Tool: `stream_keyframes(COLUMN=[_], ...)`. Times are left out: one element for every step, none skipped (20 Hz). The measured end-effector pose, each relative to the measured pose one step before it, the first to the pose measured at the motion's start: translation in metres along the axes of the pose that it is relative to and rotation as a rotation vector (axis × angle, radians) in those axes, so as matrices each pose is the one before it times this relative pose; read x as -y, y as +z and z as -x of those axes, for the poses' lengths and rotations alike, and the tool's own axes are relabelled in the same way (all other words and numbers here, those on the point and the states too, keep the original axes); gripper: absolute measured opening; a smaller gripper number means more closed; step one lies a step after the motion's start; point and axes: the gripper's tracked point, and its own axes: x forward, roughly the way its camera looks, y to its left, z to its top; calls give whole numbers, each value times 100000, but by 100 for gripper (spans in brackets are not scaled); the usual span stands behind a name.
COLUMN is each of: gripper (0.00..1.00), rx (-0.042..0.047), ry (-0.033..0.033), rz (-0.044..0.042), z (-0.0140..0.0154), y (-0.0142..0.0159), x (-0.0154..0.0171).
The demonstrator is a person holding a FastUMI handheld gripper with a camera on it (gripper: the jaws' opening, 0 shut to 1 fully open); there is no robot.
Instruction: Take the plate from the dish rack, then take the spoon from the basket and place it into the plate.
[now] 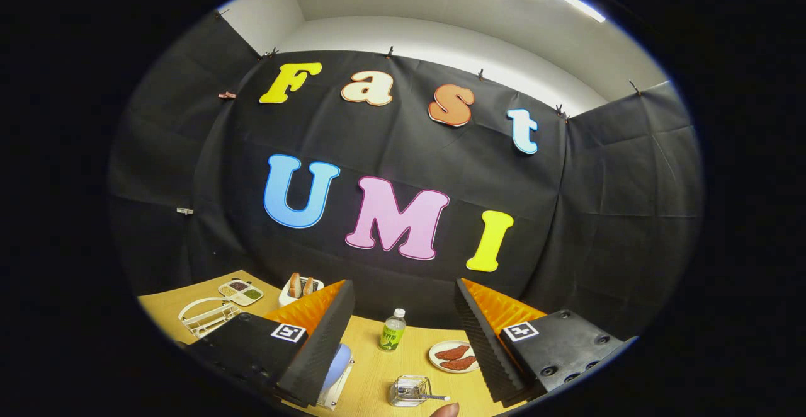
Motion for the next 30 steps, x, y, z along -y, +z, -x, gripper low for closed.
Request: stream_keyframes(gripper=[97, 97, 97, 97, 97, 97, 97, 97, 97, 97, 97, 97, 97, 97, 97, 97, 97, 97, 97, 98, 98, 98, 97, 96, 92, 91, 88, 85, 75, 69], rx=[-318, -338, -269, -91, 3, 398, 66, -601, -1418, -2055, -3844, -4402, -4395, -4963, -5881, -6187, -6404, -6138, -6042, -5587, -5317, -5551, -5741, -4575, -4197, -3644, -2964, -2221, -1959, -1307], ry=[227, 385, 196, 296, 567, 869, 618, 992, 2009, 2408, 2888, 1863, 1245, 189, 283, 627, 1421, 1012, 699, 682, -390, -1343, -1081, -1326, -1068, -1080, -1315, -2813, -2524, -2457], rz=[-332, -418, -289, -66, 81, 249, 143, -270, -1071, -1376, -1625, -1582, -1126, -608, -618, -1561, -2456, -3083, -3215, -2522, -1518, -773, -597, -497, -1021, -1573, -1509, -1016, -1279, -953], z=[-46, -48, 55, 22, 34, 76, -64, -56, -112, -278, -298, -404, -584, -617, -817, -956, -1046, -824, -1222, -1385, -1462, -1475, -1676, -1117, -1210, -940, -918, -907, -716, -522], y=[-43, -132, -169, 10, -41, 22, -46, -229, -403, -492, -841, -1053, -1041, -1182, -1462, -1841, -1682, -1567, -1580, -1300, -1583, -1590, -1498, -1168, -1114, -984, -845, -671, -581, -392], x=[-101, -52, -103, -83, -196, -194, -113, -343, -612, -644, -817, -415, -225, 29, -9, -252, -268, -490, -324, -318, -126, -13, -77, -160, -486, -501, -494, 85, -24, -6])
